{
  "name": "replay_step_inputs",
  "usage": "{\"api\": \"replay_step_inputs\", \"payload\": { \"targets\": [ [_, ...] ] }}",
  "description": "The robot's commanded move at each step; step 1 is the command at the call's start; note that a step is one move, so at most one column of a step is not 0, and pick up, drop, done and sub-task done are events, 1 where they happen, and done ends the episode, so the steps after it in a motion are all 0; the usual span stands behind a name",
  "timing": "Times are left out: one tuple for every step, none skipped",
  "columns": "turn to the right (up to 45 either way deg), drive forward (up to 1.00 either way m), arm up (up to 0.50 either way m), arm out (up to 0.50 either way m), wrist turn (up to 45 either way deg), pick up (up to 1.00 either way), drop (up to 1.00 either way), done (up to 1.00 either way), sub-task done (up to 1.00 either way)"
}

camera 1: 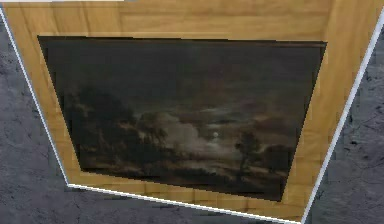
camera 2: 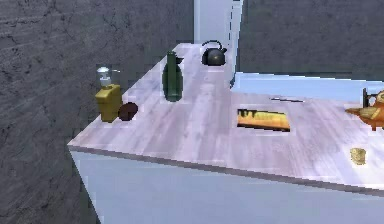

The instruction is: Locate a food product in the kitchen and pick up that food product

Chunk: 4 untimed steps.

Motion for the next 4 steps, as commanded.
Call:
{"api": "replay_step_inputs", "payload": {
  "targets": [
    [-15.0, 0.00, 0.00, 0.00, 0.0, 0.00, 0.00, 0.00, 0.00],
    [0.0, 0.00, 0.50, 0.00, 0.0, 0.00, 0.00, 0.00, 0.00],
    [0.0, 0.00, 0.38, 0.00, 0.0, 0.00, 0.00, 0.00, 0.00],
    [0.0, 0.00, 0.00, 0.48, 0.0, 0.00, 0.00, 0.00, 0.00]
  ]
}}
